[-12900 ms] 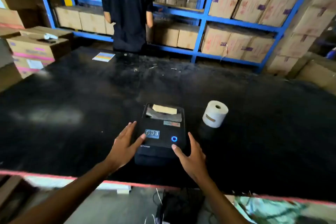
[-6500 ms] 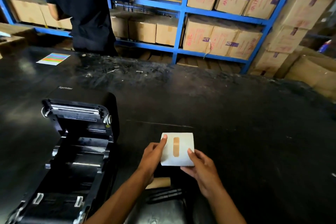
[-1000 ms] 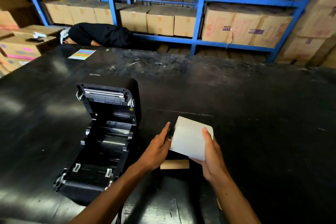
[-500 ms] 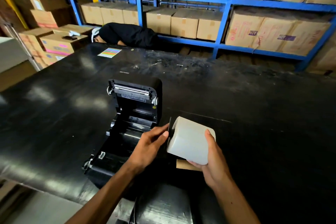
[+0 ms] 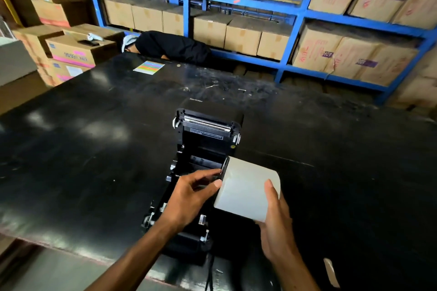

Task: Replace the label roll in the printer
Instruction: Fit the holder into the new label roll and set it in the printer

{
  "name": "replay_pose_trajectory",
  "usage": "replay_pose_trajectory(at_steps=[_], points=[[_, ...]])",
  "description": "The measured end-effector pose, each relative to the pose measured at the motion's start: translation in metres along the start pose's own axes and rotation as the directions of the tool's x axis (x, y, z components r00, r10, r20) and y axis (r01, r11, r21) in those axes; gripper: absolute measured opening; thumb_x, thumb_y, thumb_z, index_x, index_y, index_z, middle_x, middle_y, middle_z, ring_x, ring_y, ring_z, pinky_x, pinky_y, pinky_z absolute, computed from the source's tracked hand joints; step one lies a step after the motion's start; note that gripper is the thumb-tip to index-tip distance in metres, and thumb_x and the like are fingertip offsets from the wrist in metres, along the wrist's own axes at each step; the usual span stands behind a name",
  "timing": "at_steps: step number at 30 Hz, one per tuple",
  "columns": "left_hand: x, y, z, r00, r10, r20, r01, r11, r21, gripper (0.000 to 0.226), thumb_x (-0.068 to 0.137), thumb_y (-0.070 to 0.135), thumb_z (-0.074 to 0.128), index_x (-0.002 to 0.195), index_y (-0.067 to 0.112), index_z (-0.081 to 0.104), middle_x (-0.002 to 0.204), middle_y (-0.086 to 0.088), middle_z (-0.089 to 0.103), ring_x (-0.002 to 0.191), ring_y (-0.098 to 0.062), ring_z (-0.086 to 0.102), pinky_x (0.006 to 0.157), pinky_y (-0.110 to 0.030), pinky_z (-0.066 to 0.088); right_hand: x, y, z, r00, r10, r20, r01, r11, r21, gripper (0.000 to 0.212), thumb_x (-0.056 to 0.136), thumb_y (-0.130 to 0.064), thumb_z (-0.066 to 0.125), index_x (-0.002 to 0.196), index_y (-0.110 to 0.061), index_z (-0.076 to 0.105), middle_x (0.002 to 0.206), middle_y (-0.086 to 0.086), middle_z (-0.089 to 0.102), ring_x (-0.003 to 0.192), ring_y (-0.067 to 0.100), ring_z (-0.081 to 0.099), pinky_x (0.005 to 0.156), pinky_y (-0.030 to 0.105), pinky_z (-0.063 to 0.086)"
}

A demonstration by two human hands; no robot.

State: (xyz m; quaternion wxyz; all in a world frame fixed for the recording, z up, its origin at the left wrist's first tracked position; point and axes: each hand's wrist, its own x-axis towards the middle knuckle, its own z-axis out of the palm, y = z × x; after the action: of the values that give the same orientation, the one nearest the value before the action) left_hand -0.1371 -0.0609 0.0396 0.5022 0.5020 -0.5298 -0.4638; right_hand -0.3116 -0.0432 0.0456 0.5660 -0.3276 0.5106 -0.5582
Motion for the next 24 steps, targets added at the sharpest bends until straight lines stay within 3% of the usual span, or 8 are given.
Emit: replay_pose_trajectory(at_steps=[4, 8, 10, 12, 14, 16, 20, 24], points=[[-0.004, -0.005, -0.033, 0.999, -0.010, -0.041, 0.010, 1.000, 0.004, 0.028, 0.081, 0.016, 0.072, 0.109, 0.018, 0.072, 0.100, -0.011, 0.072, 0.097, -0.015, 0.069, 0.088, -0.023, 0.054, -0.009, 0.011, 0.029, 0.999, -0.046, -0.011, 0.046, 0.999, -0.029, 0.037, 0.093, -0.036, 0.046, 0.129, -0.027, 0.052, 0.115, 0.002, 0.070, 0.097, 0.015, 0.069, 0.076, 0.029, 0.054], [-0.009, -0.010, -0.058, 0.993, -0.109, 0.031, 0.108, 0.993, 0.046, 0.024, 0.091, 0.033, 0.057, 0.109, 0.027, 0.072, 0.107, 0.009, 0.075, 0.103, -0.005, 0.067, 0.097, -0.031, 0.051, -0.014, 0.028, 0.055, 0.993, -0.116, -0.033, 0.111, 0.987, -0.114, 0.037, 0.094, -0.033, 0.048, 0.131, -0.030, 0.050, 0.121, -0.001, 0.067, 0.104, 0.014, 0.066, 0.085, 0.031, 0.054], [-0.015, -0.007, -0.064, 0.977, -0.187, 0.097, 0.188, 0.982, -0.001, 0.032, 0.093, 0.045, 0.047, 0.101, 0.031, 0.074, 0.100, 0.011, 0.076, 0.096, -0.003, 0.070, 0.085, -0.019, 0.054, -0.016, 0.036, 0.066, 0.989, -0.146, -0.038, 0.137, 0.976, -0.169, 0.040, 0.093, -0.032, 0.051, 0.133, -0.032, 0.048, 0.123, -0.004, 0.065, 0.105, 0.010, 0.065, 0.088, 0.030, 0.053], [-0.019, -0.005, -0.066, 0.965, -0.229, 0.132, 0.236, 0.971, -0.041, 0.040, 0.094, 0.049, 0.043, 0.092, 0.025, 0.075, 0.087, 0.013, 0.077, 0.083, 0.001, 0.071, 0.065, -0.007, 0.050, -0.017, 0.042, 0.075, 0.987, -0.158, -0.035, 0.148, 0.968, -0.201, 0.044, 0.093, -0.029, 0.052, 0.136, -0.032, 0.044, 0.122, -0.005, 0.064, 0.100, 0.005, 0.066, 0.078, 0.021, 0.054], [-0.021, -0.007, -0.071, 0.971, -0.214, 0.105, 0.219, 0.975, -0.041, 0.038, 0.093, 0.044, 0.047, 0.085, 0.017, 0.073, 0.067, 0.018, 0.072, 0.062, 0.005, 0.065, 0.055, -0.006, 0.044, -0.017, 0.048, 0.084, 0.985, -0.165, -0.042, 0.152, 0.962, -0.225, 0.046, 0.092, -0.026, 0.053, 0.137, -0.029, 0.043, 0.121, -0.004, 0.064, 0.094, 0.000, 0.067, 0.067, 0.013, 0.053], [-0.017, -0.012, -0.078, 0.978, -0.197, 0.070, 0.199, 0.980, -0.023, 0.032, 0.092, 0.039, 0.053, 0.091, 0.014, 0.073, 0.068, 0.015, 0.073, 0.062, 0.001, 0.067, 0.057, -0.010, 0.046, -0.016, 0.051, 0.093, 0.984, -0.171, -0.045, 0.155, 0.957, -0.245, 0.047, 0.092, -0.025, 0.054, 0.138, -0.028, 0.043, 0.121, -0.002, 0.064, 0.092, -0.002, 0.067, 0.064, 0.011, 0.052], [-0.005, -0.020, -0.087, 0.965, -0.252, 0.072, 0.259, 0.960, -0.108, 0.022, 0.093, 0.029, 0.056, 0.095, 0.018, 0.075, 0.090, -0.003, 0.078, 0.087, -0.020, 0.073, 0.082, -0.036, 0.058, -0.006, 0.057, 0.106, 0.979, -0.196, -0.054, 0.171, 0.938, -0.301, 0.057, 0.084, -0.039, 0.060, 0.138, -0.035, 0.041, 0.133, -0.002, 0.057, 0.112, 0.010, 0.061, 0.094, 0.036, 0.054], [0.008, -0.023, -0.092, 0.945, -0.318, 0.078, 0.327, 0.930, -0.167, 0.024, 0.094, 0.025, 0.054, 0.087, 0.015, 0.075, 0.084, -0.003, 0.079, 0.080, -0.016, 0.073, 0.075, -0.029, 0.056, 0.011, 0.059, 0.117, 0.986, -0.160, -0.047, 0.132, 0.921, -0.367, 0.068, 0.070, -0.059, 0.060, 0.133, -0.049, 0.038, 0.136, -0.002, 0.053, 0.117, 0.015, 0.058, 0.098, 0.043, 0.050]])
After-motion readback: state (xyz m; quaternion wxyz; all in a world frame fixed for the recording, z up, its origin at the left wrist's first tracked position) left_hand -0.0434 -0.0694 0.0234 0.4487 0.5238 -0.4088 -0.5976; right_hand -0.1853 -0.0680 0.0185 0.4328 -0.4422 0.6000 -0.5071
